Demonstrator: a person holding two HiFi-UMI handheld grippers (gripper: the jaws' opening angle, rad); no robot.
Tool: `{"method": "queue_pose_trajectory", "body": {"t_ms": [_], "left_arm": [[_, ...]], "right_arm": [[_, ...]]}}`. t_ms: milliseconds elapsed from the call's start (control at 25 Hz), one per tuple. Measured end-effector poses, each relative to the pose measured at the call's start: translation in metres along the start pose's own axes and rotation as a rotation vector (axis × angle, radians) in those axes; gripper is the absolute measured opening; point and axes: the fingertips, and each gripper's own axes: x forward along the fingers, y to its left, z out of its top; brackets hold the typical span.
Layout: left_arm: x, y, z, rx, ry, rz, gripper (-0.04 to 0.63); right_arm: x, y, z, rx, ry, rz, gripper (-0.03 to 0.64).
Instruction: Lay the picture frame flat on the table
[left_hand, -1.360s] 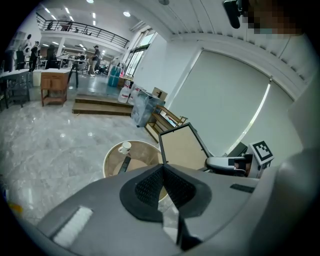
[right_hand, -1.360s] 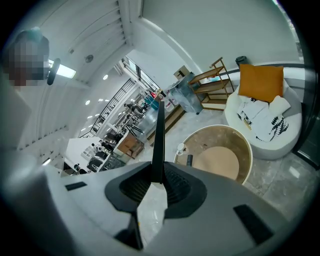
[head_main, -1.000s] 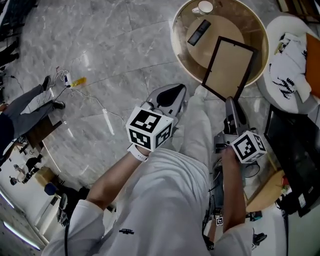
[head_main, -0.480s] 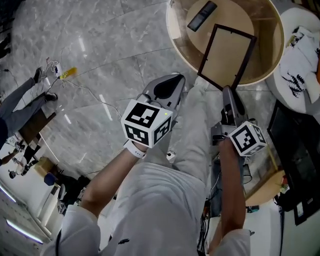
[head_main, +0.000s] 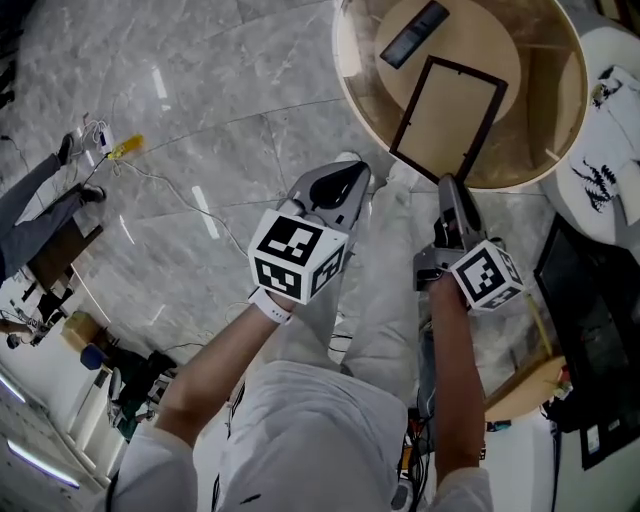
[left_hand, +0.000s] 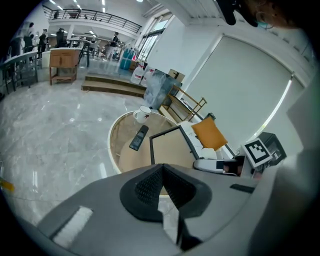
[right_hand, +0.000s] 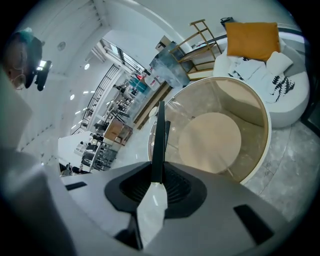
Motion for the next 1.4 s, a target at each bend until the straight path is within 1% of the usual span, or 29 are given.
{"method": "queue_pose_trajectory", "body": {"t_ms": [120, 240, 480, 800, 1160, 1400], "left_arm": [[0.01, 0.009, -0.004, -0.006, 0.0, 0.01, 0.003], [0.02, 0.017, -0.008, -0.01, 0.0, 0.013, 0.003], [0.038, 0.029, -0.022, -0.019, 0.008, 0.015, 0.003], [0.052, 0.037, -0.041, -0.017, 0.034, 0.02, 0.003], [0.061, 0.035, -0.05, -0.011, 0.05, 0.015, 0.003], [0.067, 0.035, -0.052, -0.001, 0.055, 0.023, 0.003]], "right_arm": [[0.013, -0.008, -0.008, 0.025, 0.0, -0.002, 0.064], [0.027, -0.014, -0.02, 0.055, 0.013, 0.016, 0.064], [0.041, -0.029, -0.038, 0.069, 0.02, 0.026, 0.063], [0.058, -0.044, -0.04, 0.028, 0.018, 0.004, 0.064], [0.062, -0.057, -0.046, 0.055, 0.031, -0.013, 0.067], [0.064, -0.068, -0.047, 0.044, 0.034, -0.037, 0.078]]}}
